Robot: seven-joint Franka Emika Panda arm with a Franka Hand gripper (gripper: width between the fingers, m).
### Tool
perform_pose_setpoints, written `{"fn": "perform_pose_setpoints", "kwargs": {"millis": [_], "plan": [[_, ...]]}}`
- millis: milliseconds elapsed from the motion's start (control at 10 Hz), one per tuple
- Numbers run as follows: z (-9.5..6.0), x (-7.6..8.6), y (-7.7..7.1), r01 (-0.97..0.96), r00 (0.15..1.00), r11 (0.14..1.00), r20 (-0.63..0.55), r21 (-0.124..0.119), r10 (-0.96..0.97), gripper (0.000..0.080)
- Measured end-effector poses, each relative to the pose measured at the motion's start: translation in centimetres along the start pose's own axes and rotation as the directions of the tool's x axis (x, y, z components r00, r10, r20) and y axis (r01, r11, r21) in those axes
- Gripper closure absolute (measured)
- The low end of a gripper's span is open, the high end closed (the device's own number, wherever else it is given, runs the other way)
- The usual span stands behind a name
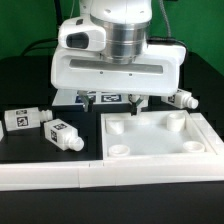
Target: Assemble one leg
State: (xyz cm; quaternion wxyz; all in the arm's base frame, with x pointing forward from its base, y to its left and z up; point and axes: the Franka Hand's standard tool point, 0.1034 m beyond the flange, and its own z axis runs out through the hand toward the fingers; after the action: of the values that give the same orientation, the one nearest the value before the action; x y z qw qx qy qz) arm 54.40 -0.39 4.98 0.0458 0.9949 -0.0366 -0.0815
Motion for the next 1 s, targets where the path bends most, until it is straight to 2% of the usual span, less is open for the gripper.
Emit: {"fn": "perform_pose_setpoints", "kwargs": {"millis": [100,300,400,500,900,1000], "plan": [[0.0,-0.5,-0.4,-0.028,0.999,0.999,0.018,0.016,0.028,0.0151],[-0.1,-3.0,-2.2,-0.054,0.997,0.997,0.049,0.055,0.051,0.0151],[-0.4,-3.9,-3.1,-0.05,0.997,0.997,0.056,0.059,0.047,0.0151],[-0.5,-4.1,-3.5,-0.049,0.997,0.997,0.062,0.058,0.045,0.0151],[-0.3,-4.1,-3.4,-0.044,0.997,0.997,0.062,0.057,0.041,0.0151],[-0.4,-4.3,-4.1,-0.026,0.999,0.998,0.044,0.06,0.023,0.0151]]}}
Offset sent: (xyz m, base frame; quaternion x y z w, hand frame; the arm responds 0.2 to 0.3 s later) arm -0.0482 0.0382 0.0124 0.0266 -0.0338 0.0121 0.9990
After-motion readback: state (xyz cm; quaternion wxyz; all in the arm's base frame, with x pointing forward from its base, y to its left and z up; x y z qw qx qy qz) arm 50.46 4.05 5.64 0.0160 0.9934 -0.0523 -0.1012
